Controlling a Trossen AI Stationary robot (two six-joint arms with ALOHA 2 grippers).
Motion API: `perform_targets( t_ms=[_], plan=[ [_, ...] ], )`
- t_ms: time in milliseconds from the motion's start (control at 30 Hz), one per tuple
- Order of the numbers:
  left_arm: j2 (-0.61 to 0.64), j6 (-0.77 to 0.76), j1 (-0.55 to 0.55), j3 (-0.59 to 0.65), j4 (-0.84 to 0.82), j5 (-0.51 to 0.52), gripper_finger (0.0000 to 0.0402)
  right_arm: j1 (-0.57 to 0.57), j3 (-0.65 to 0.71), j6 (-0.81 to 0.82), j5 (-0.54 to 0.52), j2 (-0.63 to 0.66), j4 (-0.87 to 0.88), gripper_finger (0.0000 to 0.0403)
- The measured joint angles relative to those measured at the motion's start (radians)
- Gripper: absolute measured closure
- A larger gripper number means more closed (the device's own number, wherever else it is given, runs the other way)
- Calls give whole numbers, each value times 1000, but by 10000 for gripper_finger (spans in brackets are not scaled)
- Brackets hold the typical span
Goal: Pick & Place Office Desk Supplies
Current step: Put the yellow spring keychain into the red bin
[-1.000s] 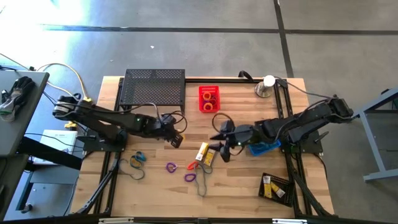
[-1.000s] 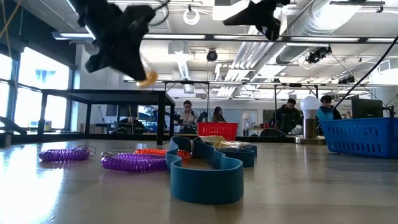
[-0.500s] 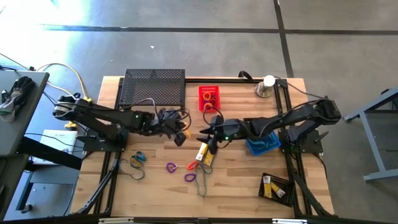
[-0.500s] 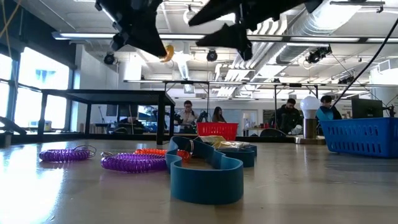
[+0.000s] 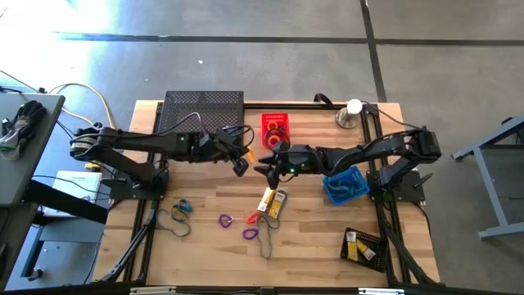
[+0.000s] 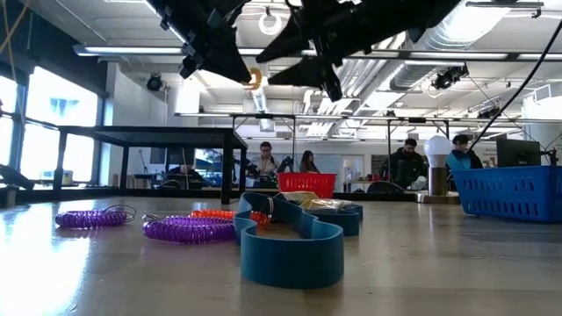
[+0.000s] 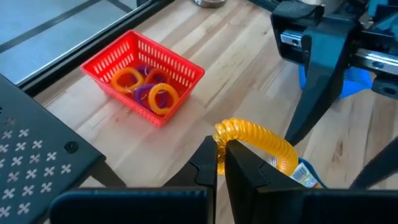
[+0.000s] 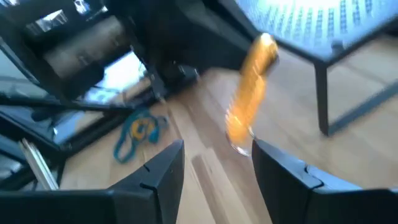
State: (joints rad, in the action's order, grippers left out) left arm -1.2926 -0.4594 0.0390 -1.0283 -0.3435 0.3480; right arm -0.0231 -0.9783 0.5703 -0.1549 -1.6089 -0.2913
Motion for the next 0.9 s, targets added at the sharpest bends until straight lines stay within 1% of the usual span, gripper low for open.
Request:
perform_targets(
  t_ms=[167,267,467,533,700,800,900],
  plan=[
    [0,0,9,0,11,-1,395,13,-2,-22,0,-20,-22,227],
    [-5,10,9,0,16,-1,395,24,-3,-49,-6,-45,-69,227],
    [-15,42,14,0,37,-3,395,57,-5,-50,52,-65,-136,227],
    [-15,44,24,0,44,-25,395,67,0,-51,78,-72,-123,227],
    [-16,44,47,0,68,-89,395,80,-3,-74,84,-83,-146,227],
    [-22,43,58,0,69,-98,395,85,0,-78,86,-88,-132,228],
    [-24,43,62,0,71,-105,395,86,-3,-98,64,-85,-140,245]
  ],
)
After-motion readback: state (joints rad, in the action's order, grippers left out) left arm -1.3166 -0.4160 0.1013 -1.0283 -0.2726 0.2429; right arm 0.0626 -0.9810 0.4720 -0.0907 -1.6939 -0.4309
